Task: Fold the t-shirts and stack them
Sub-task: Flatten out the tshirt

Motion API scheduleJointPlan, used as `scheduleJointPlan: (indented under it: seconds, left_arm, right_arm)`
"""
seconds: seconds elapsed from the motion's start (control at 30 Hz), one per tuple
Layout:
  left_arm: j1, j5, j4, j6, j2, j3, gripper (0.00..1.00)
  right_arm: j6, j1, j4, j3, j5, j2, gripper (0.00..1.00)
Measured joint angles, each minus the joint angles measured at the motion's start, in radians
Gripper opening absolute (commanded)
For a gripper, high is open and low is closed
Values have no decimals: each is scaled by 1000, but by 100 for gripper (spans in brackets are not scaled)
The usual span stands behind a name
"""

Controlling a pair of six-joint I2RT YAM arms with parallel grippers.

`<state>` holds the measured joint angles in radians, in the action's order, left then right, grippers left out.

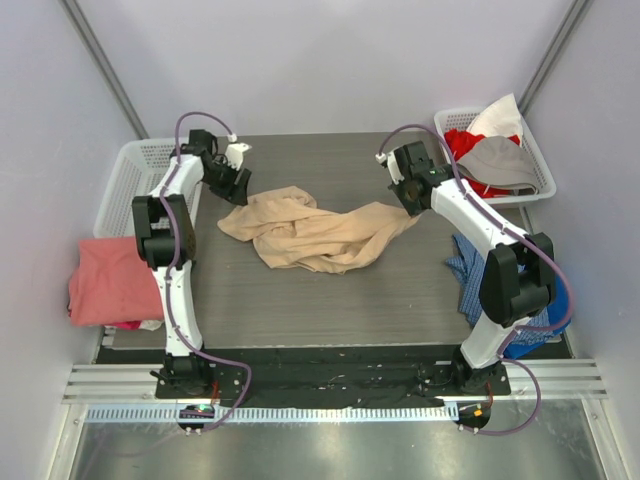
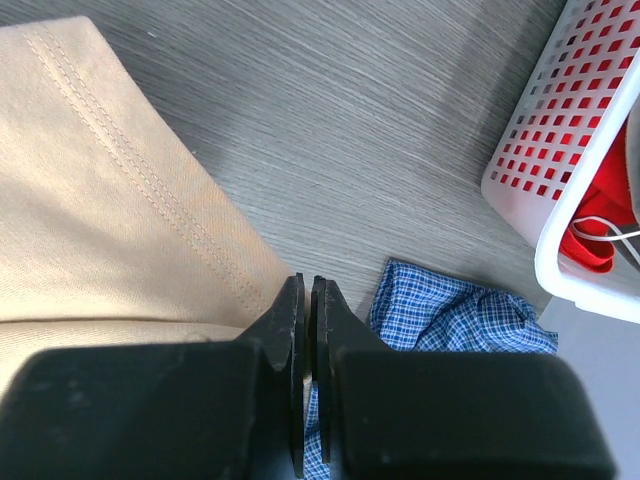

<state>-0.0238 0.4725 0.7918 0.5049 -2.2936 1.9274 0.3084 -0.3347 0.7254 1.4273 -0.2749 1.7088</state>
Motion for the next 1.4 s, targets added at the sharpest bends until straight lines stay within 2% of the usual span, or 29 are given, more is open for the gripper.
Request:
scheduleJointPlan:
  seconds: [0.5,0.83,1.2,1.3,1.4]
  left_arm:
    - [0,74,21,-8,16,-20,65]
    - [0,109,32,-5,86,-85,65]
    - [0,114,30,-3,70,-122,65]
    - [2,115,28,-6,40,-103,64]
    - [5,117,31,-11,19,-84,56]
  right_arm:
    - [-5,0,-14,-14,0,0,1]
    - [-5,0,-21,-36,1,-1,1]
    - [-8,0,-22,-42,2,-5,1]
    - [-8,0,-21,-51,3,-16,1]
    - [-8,0,-22,-52,4,-21,1]
